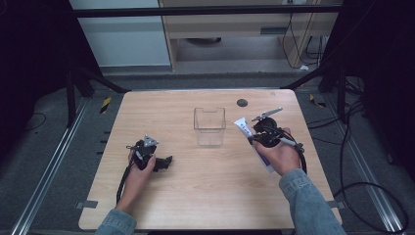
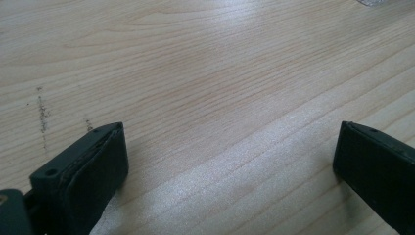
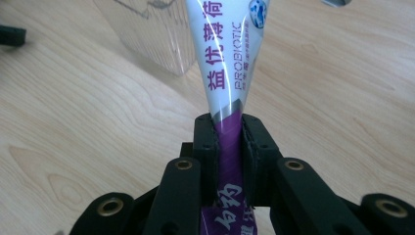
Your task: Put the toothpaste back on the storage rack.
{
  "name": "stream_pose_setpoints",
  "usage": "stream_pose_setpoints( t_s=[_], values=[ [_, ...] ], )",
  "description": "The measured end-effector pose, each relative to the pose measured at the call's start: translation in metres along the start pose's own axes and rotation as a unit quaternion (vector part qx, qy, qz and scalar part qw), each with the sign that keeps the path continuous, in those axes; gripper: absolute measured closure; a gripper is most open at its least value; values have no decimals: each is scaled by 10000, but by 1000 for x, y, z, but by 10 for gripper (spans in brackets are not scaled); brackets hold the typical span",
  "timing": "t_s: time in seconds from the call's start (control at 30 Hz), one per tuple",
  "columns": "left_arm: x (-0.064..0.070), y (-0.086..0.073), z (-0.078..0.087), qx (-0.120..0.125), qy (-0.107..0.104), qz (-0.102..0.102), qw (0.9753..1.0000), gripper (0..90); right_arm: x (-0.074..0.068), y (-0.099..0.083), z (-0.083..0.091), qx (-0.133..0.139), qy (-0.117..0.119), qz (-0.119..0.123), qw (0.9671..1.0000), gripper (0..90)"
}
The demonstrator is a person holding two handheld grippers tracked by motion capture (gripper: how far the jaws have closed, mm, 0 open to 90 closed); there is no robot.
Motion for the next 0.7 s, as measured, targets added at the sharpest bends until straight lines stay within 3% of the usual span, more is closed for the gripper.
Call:
stream_pose_setpoints(
  t_s=[0.37,0.7],
  values=[
    [0,0,0,11,4,9,10000,0,-10,25,2,699,-11,-96,9975,785],
    [0,0,0,-14,-1,-1,10000,0,-24,52,0,1079,62,-60,9941,784]
  ],
)
Point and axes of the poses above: each handheld gripper's, and its own axes: z roughly backward along the jaws, y roughly out of its top, x roughly to its right, the point moved 10 cm from there along -z, roughly forward along the jaws, and after that the axes turned 8 degrees about x, right-handed, at the moved point
